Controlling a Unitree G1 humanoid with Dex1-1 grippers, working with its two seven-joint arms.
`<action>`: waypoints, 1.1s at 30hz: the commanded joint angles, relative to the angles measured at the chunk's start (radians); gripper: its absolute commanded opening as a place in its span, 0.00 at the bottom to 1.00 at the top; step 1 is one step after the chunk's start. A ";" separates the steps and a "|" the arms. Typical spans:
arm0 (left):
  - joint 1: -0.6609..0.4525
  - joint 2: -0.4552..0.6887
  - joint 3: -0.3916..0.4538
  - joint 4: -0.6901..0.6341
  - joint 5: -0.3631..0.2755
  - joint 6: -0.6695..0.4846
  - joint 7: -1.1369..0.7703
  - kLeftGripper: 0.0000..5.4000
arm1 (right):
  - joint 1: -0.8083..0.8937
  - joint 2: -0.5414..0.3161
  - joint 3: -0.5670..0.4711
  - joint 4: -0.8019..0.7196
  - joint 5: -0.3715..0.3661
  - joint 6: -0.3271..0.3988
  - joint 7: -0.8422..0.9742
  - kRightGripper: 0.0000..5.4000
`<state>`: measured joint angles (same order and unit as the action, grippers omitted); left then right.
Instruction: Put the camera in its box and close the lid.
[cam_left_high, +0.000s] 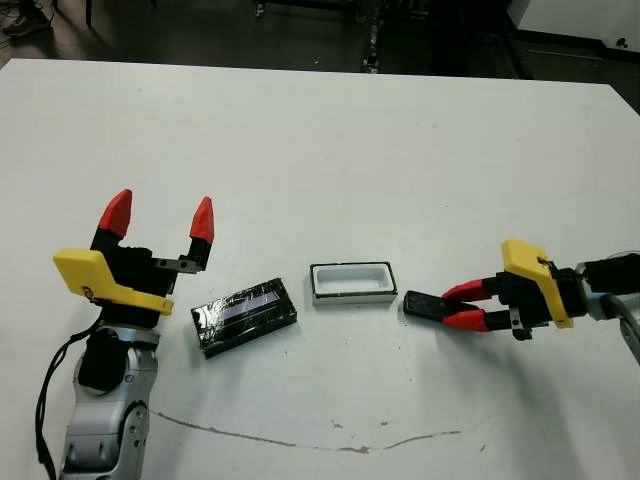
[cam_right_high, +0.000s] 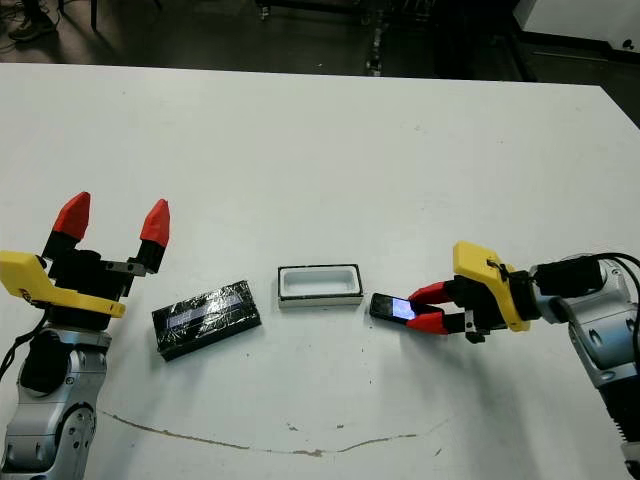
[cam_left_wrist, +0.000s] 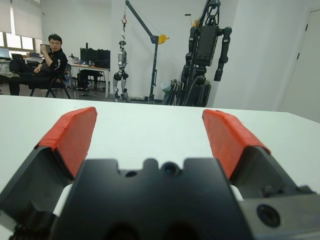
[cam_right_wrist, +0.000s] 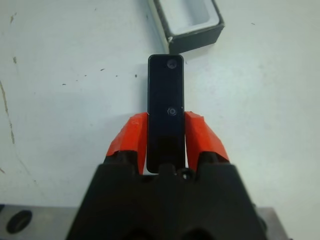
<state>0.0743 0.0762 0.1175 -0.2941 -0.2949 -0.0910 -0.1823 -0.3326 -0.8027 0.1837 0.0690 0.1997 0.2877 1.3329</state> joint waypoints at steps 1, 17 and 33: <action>0.011 0.002 -0.002 -0.005 0.004 0.012 0.000 1.00 | -0.052 -0.035 -0.037 0.014 0.008 0.002 0.004 0.31; 0.013 0.003 -0.004 -0.004 0.006 0.007 -0.003 1.00 | -0.421 -0.010 0.085 0.137 -0.020 0.124 0.201 0.31; 0.013 0.004 -0.004 -0.011 0.003 0.007 -0.007 1.00 | -0.501 0.154 0.204 0.014 -0.132 0.269 0.030 0.31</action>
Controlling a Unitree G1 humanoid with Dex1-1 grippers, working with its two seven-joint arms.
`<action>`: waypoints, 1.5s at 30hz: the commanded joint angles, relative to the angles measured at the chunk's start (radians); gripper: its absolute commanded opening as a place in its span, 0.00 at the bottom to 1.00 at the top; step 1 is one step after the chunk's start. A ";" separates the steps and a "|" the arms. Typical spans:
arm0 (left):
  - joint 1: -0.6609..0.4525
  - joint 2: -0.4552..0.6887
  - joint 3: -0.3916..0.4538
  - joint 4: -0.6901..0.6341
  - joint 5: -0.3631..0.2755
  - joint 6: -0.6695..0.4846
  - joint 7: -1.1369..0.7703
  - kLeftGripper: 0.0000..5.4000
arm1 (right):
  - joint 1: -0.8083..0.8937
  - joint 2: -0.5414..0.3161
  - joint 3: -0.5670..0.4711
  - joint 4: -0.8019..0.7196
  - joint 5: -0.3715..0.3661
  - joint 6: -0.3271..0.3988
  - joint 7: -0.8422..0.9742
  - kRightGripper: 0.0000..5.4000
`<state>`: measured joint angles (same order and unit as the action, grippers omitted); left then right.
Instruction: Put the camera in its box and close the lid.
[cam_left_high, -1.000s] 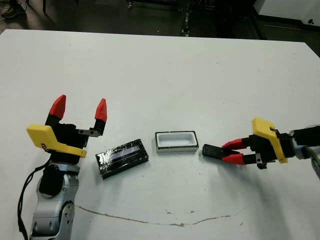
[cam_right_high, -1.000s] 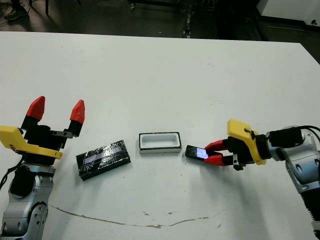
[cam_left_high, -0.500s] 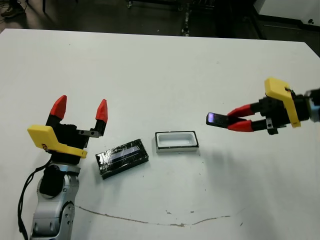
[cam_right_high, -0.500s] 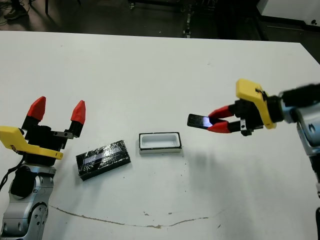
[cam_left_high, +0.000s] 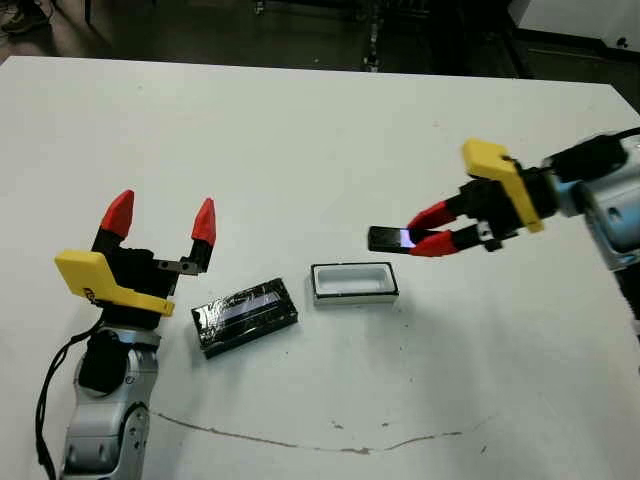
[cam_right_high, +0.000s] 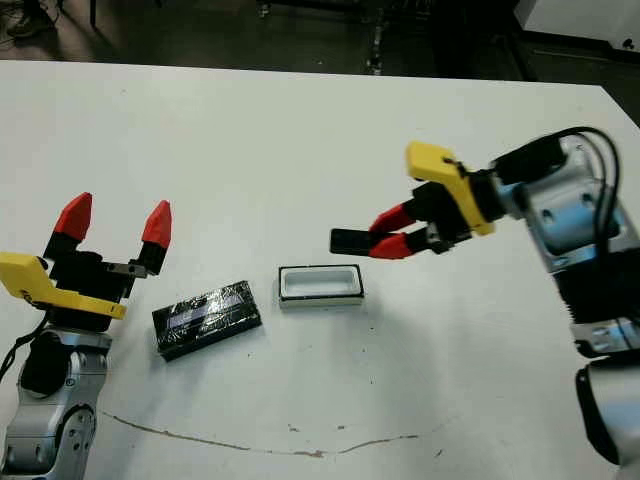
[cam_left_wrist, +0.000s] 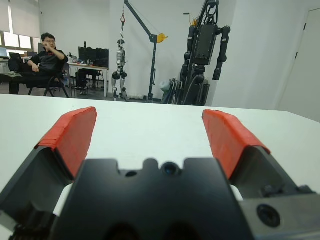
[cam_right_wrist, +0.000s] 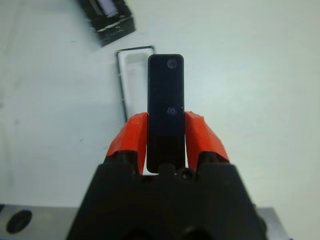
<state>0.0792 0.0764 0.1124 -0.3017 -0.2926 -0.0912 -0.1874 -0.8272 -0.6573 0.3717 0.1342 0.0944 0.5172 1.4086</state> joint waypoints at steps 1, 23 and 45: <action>0.009 0.003 0.001 -0.004 0.002 0.008 0.000 1.00 | -0.006 0.012 0.021 -0.064 -0.031 0.055 -0.057 0.31; 0.011 -0.006 -0.008 0.000 0.012 0.000 0.006 1.00 | -0.088 0.083 0.143 0.090 -0.052 -0.012 0.053 0.31; 0.013 -0.014 -0.013 0.006 0.017 -0.015 0.008 1.00 | -0.098 0.136 0.212 0.082 -0.148 -0.001 0.062 0.31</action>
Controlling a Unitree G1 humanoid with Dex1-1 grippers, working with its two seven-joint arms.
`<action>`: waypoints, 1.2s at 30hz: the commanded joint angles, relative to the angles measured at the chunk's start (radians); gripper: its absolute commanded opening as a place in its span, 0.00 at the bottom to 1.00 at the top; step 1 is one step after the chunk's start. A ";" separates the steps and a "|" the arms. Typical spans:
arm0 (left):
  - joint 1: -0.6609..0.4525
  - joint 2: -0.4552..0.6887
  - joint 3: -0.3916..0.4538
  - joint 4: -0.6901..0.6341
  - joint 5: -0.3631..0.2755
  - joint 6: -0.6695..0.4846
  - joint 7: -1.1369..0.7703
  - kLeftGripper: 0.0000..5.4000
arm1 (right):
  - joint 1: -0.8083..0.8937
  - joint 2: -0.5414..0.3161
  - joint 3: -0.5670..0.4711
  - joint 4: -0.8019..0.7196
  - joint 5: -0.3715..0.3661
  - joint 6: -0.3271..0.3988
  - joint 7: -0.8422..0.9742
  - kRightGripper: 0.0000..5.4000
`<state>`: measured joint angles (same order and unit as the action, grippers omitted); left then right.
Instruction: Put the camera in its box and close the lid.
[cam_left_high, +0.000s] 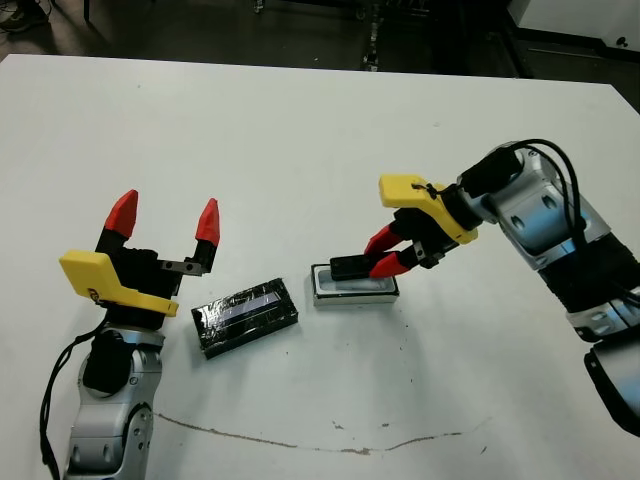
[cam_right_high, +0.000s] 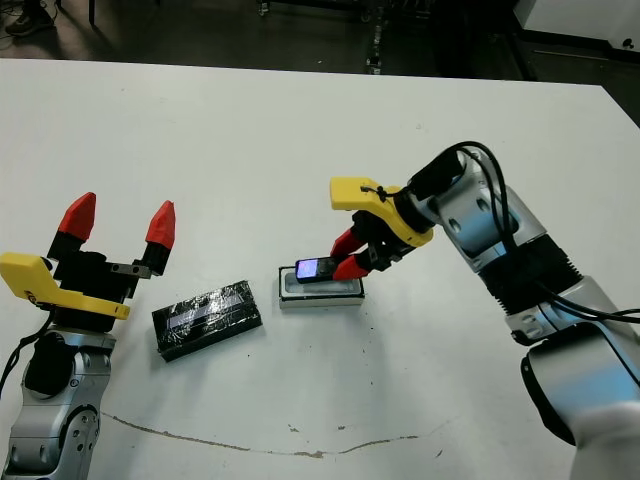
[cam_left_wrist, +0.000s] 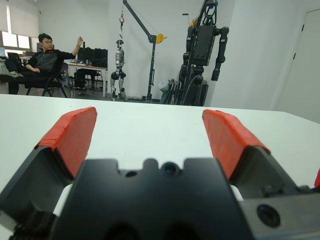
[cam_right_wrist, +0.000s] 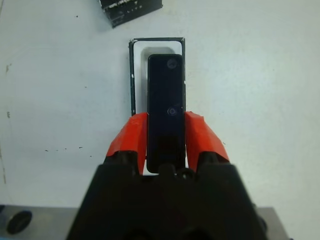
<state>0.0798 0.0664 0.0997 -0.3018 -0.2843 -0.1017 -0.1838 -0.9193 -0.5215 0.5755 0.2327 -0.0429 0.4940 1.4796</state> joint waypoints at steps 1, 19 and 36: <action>0.013 -0.005 -0.001 0.005 0.009 -0.003 0.006 1.00 | -0.004 0.003 0.007 -0.018 -0.013 0.021 -0.010 0.31; 0.012 -0.016 -0.004 0.004 0.008 -0.002 0.010 1.00 | 0.004 0.015 0.020 -0.025 -0.023 0.001 -0.004 0.31; 0.013 -0.024 -0.003 0.008 0.019 -0.008 0.013 1.00 | 0.005 0.034 0.046 -0.006 -0.037 -0.024 -0.004 0.31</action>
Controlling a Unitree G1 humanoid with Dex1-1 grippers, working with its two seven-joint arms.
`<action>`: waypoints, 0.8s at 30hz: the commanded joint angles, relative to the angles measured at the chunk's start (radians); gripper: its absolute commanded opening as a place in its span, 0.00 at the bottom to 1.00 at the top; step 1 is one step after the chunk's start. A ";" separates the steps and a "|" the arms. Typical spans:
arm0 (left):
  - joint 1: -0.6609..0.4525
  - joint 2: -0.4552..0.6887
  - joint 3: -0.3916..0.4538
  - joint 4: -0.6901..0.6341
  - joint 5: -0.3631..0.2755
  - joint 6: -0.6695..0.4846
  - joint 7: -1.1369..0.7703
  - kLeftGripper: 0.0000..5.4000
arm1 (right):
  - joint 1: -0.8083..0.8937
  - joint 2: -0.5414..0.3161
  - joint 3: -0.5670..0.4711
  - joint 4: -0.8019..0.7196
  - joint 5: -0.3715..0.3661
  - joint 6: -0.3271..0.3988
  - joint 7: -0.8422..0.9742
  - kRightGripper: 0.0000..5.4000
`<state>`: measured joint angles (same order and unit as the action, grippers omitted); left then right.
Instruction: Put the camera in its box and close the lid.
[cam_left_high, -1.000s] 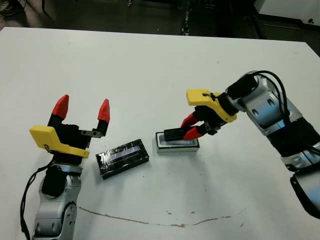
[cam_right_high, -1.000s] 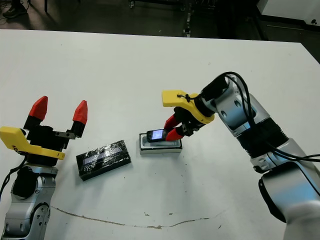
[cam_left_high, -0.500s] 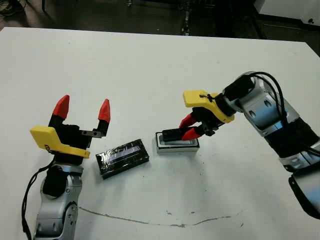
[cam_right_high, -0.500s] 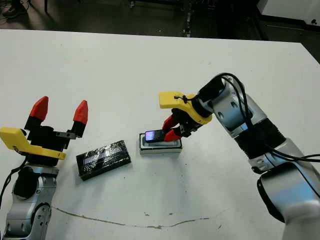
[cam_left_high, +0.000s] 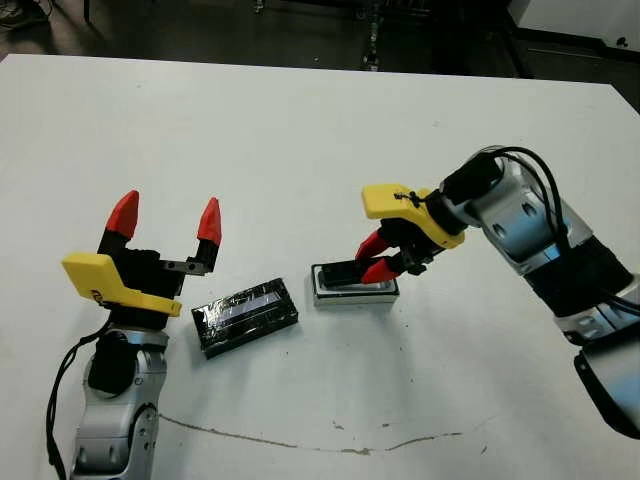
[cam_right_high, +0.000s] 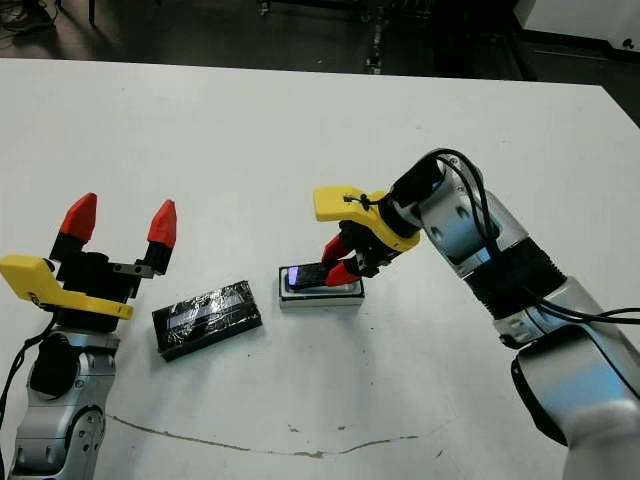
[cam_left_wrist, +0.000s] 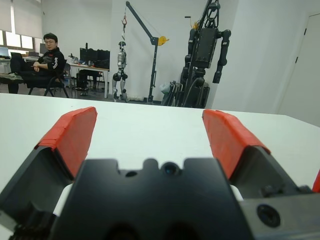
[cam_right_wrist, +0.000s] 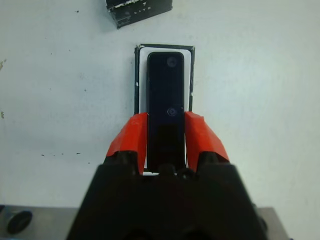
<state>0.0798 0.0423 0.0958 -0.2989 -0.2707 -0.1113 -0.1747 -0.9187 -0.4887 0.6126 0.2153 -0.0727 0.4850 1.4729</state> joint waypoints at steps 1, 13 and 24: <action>0.013 -0.001 0.000 0.005 0.006 0.001 0.005 1.00 | 0.005 0.002 0.011 0.013 -0.011 -0.021 0.001 0.31; 0.016 0.001 0.001 0.007 0.003 -0.005 -0.005 1.00 | 0.010 0.010 0.017 0.025 -0.029 -0.039 -0.001 0.31; 0.021 -0.002 -0.001 0.004 0.010 -0.003 0.002 1.00 | 0.012 0.010 0.034 -0.007 -0.057 -0.018 -0.014 0.31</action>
<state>0.0830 0.0390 0.0955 -0.2986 -0.2678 -0.1162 -0.1766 -0.9173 -0.4738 0.6377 0.2236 -0.1182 0.4591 1.4678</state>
